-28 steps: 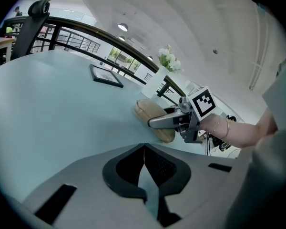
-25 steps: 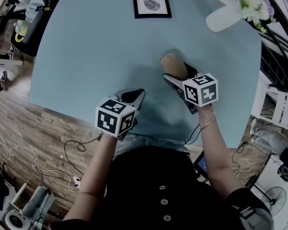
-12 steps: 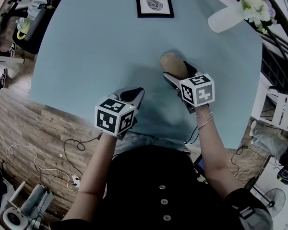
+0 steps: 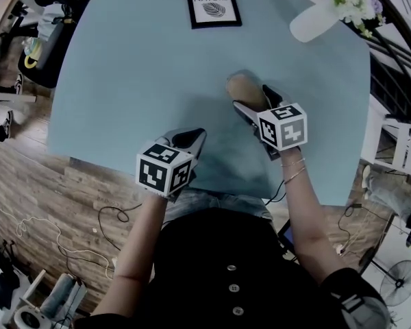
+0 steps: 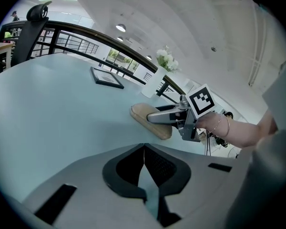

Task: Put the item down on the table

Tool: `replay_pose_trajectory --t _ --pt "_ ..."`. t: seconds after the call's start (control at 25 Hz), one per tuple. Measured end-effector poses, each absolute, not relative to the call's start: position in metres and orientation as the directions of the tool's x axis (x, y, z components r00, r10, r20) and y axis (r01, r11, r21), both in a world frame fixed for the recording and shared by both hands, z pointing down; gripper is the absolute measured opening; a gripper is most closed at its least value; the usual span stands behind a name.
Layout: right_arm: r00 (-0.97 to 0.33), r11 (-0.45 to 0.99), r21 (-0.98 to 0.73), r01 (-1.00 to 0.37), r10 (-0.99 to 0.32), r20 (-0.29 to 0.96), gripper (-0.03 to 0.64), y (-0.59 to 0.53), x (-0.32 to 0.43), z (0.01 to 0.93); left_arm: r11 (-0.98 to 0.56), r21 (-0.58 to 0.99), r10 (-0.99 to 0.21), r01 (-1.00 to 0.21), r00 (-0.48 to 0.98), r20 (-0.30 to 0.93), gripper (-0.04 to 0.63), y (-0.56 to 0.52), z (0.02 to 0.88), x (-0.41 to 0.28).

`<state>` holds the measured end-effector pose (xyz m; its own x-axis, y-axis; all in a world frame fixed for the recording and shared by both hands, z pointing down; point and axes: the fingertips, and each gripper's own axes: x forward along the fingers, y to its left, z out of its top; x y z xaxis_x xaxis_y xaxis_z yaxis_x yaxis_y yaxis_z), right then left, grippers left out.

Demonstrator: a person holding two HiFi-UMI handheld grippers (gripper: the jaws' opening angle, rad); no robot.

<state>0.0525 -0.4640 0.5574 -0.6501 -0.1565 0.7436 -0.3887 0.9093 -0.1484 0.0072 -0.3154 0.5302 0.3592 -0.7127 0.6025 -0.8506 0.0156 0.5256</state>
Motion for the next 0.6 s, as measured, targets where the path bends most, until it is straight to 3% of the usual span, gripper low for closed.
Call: replay_pose_trajectory --t 0.36,0.6 --pt "-0.722 0.878 -0.131 -0.46 -0.284 0.632 0.407 -0.461 0.062 0.504 -0.09 0.498 -0.684 -0.863 0.417 0.599 0.02 -0.313 0.514 0.015" --pt "-0.77 0.822 -0.215 -0.527 -0.355 0.531 0.404 -0.457 0.078 0.469 -0.197 0.471 -0.662 -0.86 0.471 0.583 0.02 -0.316 0.501 0.022"
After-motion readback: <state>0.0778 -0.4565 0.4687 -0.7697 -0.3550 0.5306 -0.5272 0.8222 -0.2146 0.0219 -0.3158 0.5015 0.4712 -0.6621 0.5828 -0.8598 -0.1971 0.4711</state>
